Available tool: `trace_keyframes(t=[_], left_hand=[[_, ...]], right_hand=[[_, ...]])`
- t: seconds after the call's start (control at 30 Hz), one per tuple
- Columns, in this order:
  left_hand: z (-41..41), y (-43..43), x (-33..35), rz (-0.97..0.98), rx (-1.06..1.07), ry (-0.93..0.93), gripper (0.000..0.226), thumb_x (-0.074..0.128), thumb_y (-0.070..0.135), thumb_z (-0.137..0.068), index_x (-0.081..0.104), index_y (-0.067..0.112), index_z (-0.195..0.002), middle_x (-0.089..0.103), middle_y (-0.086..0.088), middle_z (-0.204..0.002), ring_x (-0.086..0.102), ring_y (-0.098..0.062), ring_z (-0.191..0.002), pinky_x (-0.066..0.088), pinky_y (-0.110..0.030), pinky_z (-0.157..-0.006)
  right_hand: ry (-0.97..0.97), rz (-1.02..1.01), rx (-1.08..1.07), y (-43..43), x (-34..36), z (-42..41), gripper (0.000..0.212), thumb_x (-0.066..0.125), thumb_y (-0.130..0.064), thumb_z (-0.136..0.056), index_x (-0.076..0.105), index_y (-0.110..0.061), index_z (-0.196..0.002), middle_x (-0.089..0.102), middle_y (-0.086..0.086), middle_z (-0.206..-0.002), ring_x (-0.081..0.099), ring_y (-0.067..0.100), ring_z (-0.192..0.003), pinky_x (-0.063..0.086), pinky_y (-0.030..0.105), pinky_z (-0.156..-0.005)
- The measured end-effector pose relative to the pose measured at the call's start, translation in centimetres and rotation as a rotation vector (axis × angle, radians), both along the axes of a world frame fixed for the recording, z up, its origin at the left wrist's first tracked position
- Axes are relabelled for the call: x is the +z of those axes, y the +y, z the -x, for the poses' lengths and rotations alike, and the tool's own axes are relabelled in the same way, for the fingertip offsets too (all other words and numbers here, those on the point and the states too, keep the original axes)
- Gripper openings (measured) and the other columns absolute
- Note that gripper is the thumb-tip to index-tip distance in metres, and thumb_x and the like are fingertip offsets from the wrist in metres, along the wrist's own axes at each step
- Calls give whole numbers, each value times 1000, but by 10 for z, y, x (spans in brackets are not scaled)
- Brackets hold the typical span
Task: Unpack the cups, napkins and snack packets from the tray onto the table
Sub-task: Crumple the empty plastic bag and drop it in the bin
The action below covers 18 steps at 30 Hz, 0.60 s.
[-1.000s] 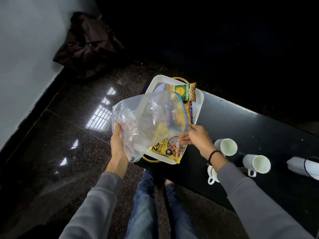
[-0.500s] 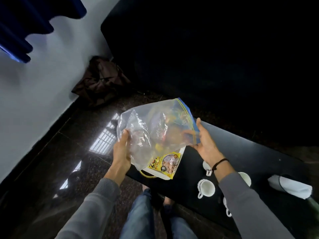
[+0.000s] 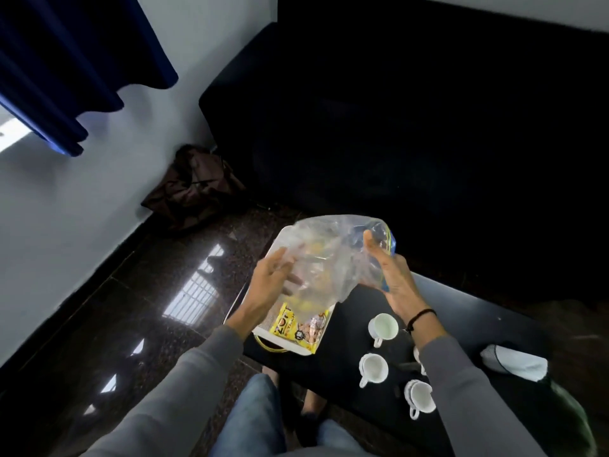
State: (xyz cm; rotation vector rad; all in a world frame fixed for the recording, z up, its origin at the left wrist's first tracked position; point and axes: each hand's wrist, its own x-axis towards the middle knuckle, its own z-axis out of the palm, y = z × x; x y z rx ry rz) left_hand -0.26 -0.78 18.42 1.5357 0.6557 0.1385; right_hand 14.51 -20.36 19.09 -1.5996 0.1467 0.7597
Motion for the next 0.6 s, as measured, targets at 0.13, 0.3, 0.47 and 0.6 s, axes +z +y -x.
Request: trace_keyframes(t=[0.13, 0.3, 0.47, 0.6], left_hand=[[-21, -36, 22, -30, -249, 66, 29, 53, 8, -103, 69, 14, -127, 65, 17, -83, 63, 4, -60, 47, -16, -46], [-36, -51, 42, -5, -327, 66, 34, 56, 8, -100, 72, 26, -77, 63, 16, -64, 56, 4, -58, 46, -20, -61], [-37, -41, 41, 193, 55, 32, 18, 65, 8, -91, 75, 13, -78, 71, 9, -68, 63, -4, -63, 48, -12, -51], [-37, -40, 41, 385, 232, 80, 22, 57, 7, -92, 74, 12, -79, 73, -1, -84, 66, -14, -77, 55, -25, -61]], right_hand=[[28, -148, 122, 15, 18, 15, 59, 82, -57, -74, 72, -19, -118, 77, 9, -112, 73, 30, -107, 58, 50, -92], [-105, -88, -43, 15, 25, 24, 54, 78, -23, -85, 54, -23, -134, 73, 3, -113, 75, 15, -95, 63, 32, -76], [-227, -47, -171, -8, 33, 29, 79, 71, -5, -86, 35, -37, -148, 58, -8, -133, 65, 8, -110, 61, 26, -81], [-230, -45, -208, -15, 46, 38, 77, 71, 2, -82, 49, -38, -144, 55, -14, -141, 54, 10, -126, 49, 37, -106]])
